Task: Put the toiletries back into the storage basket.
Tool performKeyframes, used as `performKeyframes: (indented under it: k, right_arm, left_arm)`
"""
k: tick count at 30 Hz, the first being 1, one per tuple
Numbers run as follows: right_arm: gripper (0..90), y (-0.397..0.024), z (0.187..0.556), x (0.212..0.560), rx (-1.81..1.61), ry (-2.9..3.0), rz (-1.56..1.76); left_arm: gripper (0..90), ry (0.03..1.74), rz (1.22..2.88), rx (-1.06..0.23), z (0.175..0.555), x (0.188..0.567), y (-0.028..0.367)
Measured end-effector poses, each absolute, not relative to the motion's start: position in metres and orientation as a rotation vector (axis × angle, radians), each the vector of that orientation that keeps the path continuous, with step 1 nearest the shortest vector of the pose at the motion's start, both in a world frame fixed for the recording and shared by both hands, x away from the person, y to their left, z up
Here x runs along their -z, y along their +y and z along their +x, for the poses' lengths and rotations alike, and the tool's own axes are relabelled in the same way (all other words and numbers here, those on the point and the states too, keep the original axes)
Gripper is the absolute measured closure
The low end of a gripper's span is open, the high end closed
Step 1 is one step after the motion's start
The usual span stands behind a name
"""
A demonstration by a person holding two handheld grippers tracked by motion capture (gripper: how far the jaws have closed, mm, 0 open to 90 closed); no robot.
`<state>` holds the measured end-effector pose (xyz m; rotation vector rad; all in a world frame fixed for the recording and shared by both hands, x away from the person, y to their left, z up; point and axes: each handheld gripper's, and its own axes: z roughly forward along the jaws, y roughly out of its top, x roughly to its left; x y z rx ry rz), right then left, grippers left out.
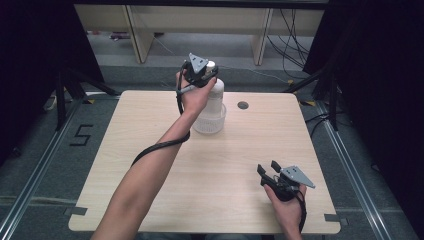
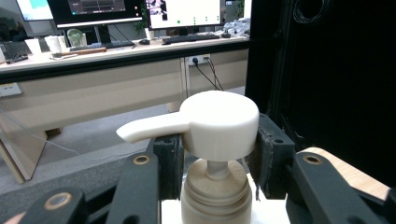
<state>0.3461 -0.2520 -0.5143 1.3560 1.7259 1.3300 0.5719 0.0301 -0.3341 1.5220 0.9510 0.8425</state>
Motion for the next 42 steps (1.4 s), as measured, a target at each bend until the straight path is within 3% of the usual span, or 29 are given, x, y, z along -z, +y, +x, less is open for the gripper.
performKeyframes:
  k: [42]
  right_arm:
    - [41.3,-0.252,0.346,0.514,-1.335,1.736,1.347]
  left_arm:
    - [58.9,0.979,1.573,-0.833,0.574,0.361,0.029]
